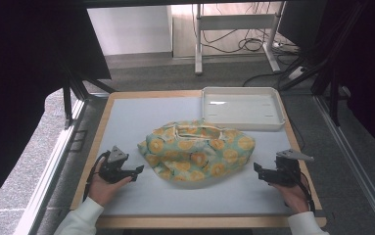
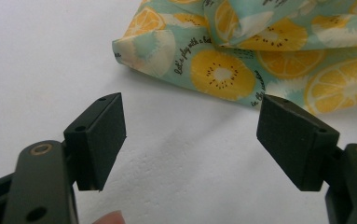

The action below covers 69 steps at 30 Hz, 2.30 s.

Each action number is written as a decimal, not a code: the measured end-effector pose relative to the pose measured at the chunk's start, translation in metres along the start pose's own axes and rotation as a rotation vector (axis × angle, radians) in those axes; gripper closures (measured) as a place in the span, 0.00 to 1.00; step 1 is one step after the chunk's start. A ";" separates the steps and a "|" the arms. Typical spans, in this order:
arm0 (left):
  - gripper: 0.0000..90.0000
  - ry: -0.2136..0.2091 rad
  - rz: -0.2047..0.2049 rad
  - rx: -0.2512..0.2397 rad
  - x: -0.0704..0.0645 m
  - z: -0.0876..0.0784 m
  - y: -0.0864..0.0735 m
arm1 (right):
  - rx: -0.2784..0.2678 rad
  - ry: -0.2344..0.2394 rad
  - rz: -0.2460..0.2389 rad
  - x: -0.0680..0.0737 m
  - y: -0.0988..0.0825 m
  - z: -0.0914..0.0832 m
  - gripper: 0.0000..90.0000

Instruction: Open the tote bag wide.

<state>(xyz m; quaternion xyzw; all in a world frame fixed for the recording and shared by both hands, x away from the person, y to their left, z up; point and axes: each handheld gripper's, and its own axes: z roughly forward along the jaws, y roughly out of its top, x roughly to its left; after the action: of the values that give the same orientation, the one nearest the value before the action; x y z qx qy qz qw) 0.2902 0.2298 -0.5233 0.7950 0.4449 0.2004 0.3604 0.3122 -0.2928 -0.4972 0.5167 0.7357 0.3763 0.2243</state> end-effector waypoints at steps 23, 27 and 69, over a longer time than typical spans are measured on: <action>0.32 -0.022 -0.041 -0.072 0.002 -0.028 0.002 | -0.038 0.010 -0.072 0.014 0.007 0.007 0.18; 0.33 -0.040 -0.033 -0.106 0.000 -0.036 0.015 | -0.041 -0.004 -0.066 0.013 0.007 0.006 0.19; 0.42 -0.153 -0.009 -0.085 0.006 -0.008 0.114 | -0.031 -0.032 -0.048 0.010 0.007 0.007 0.21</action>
<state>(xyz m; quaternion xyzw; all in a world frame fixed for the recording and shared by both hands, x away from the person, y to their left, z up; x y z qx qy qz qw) 0.3524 0.1987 -0.4326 0.7900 0.4108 0.1563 0.4274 0.3179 -0.2803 -0.4960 0.5012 0.7381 0.3741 0.2530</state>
